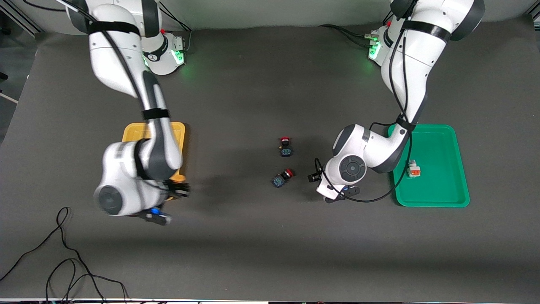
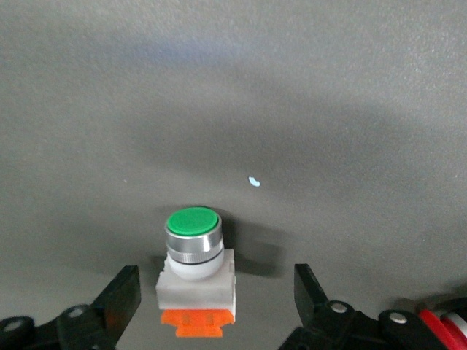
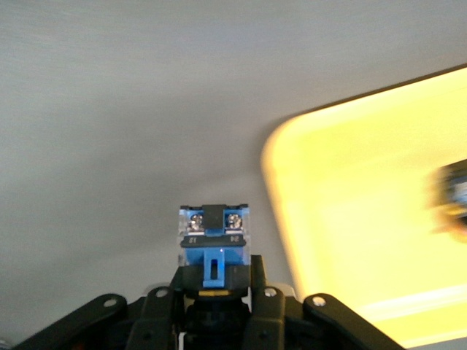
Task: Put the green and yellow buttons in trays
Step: 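Lower the blue button into the yellow tray while the left gripper lowers its button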
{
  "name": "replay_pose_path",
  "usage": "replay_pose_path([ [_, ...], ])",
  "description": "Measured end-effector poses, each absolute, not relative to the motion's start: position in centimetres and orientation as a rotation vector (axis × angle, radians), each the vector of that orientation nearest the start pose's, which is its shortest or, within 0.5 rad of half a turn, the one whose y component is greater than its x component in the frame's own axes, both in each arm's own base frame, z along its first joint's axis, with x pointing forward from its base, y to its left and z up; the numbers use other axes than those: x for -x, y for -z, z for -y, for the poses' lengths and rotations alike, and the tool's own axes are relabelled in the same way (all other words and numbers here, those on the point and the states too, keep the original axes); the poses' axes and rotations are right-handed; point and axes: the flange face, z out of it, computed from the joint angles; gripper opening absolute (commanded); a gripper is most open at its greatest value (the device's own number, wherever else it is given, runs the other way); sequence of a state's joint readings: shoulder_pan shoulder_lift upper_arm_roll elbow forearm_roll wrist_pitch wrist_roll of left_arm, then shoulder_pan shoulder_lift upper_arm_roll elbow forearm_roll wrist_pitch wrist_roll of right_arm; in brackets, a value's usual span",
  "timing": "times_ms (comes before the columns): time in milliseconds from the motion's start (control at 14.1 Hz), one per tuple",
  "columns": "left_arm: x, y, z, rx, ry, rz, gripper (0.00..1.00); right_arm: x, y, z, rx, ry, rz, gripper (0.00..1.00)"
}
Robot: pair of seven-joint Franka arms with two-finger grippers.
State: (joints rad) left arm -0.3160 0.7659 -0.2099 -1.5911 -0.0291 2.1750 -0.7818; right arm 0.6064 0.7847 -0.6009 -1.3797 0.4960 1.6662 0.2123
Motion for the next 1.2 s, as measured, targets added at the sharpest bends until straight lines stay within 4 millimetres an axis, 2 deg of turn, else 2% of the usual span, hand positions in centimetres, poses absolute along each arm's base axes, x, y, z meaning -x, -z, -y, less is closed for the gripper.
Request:
replay_pose_path([
  [71, -59.3, -17.8, 32.8, 3.110, -0.377, 0.511, 0.25, -66.8, -26.7, -10.7, 3.065, -0.594, -0.374, 0.00],
  [141, -59.2, -17.8, 32.9, 3.107, -0.380, 0.515, 0.18, -66.1, -25.7, -8.9, 3.074, -0.631, -0.328, 0.00],
  [283, -59.2, -17.8, 32.9, 3.103, -0.383, 0.522, 0.17, -64.4, -23.4, -6.8, 3.091, -0.684, -0.253, 0.00],
  [495, -59.5, -19.1, 32.9, 3.095, -0.388, 0.530, 0.17, -61.3, -20.7, -6.1, 3.151, -0.678, -0.162, 0.00],
  [566, -59.7, -20.7, 32.9, 3.083, -0.404, 0.521, 0.17, -60.1, -20.2, -5.9, 3.160, -0.670, -0.133, 0.22],
  [636, -60.0, -23.1, 32.8, 3.070, -0.421, 0.507, 0.17, -58.9, -19.9, -5.5, 3.156, -0.668, -0.106, 0.99],
  [848, -59.9, -33.0, 32.0, 3.079, -0.427, 0.316, 0.17, -57.3, -20.0, -4.1, 3.134, -0.661, -0.096, 1.00],
  [919, -59.8, -35.8, 30.6, 3.083, -0.428, 0.241, 0.17, -57.3, -20.4, -3.8, 3.133, -0.650, -0.103, 1.00],
  [990, -60.1, -38.0, 28.0, 3.080, -0.451, 0.181, 0.17, -57.5, -21.0, -3.5, 3.132, -0.632, -0.109, 1.00],
  [1061, -60.6, -39.6, 24.5, 3.078, -0.487, 0.130, 0.17, -57.7, -21.6, -3.3, 3.129, -0.615, -0.112, 1.00],
  [1202, -62.0, -41.0, 14.9, 3.086, -0.559, 0.071, 0.17, -58.0, -22.7, -3.1, 3.123, -0.582, -0.119, 1.00],
])
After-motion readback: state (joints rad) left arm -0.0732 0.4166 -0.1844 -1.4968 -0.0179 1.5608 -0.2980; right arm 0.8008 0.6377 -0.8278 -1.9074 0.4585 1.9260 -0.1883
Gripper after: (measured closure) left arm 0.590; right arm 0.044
